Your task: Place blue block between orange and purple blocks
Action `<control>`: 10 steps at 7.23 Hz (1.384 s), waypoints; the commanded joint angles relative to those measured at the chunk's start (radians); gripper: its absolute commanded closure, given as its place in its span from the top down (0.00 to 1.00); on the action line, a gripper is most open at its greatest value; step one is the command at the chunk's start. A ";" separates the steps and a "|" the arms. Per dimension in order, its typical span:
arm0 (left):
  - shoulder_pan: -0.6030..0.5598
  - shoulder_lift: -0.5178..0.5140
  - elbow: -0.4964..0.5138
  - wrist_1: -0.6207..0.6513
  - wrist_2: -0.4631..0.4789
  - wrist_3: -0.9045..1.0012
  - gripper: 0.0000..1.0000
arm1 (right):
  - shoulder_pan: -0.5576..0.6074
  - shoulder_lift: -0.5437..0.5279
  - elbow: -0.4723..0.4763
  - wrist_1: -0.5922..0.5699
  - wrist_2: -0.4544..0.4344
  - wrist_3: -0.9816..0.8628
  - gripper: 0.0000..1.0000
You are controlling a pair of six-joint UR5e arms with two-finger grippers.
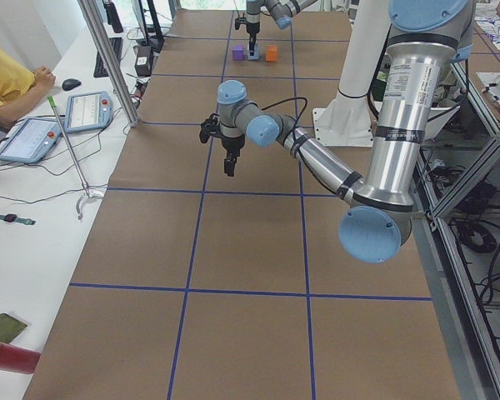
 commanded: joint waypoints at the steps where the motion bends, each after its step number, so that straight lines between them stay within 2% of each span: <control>1: 0.001 -0.001 -0.004 0.001 0.000 0.000 1.00 | -0.009 0.000 -0.001 0.001 -0.001 0.001 0.60; 2: -0.001 0.000 -0.004 0.001 0.000 0.000 1.00 | -0.013 0.000 -0.004 0.001 -0.001 0.000 0.76; 3: 0.001 -0.001 -0.004 0.001 0.000 0.000 1.00 | -0.013 0.000 -0.003 0.002 -0.001 0.000 1.00; 7: 0.001 -0.001 -0.015 0.004 0.000 -0.006 1.00 | -0.006 -0.038 0.040 0.087 0.019 -0.002 1.00; 8: -0.001 0.000 -0.022 0.004 0.000 -0.006 1.00 | 0.005 -0.077 0.104 0.087 0.020 -0.002 1.00; 10: -0.002 0.005 -0.024 0.007 0.002 -0.006 1.00 | 0.109 -0.168 0.199 0.087 0.025 -0.016 1.00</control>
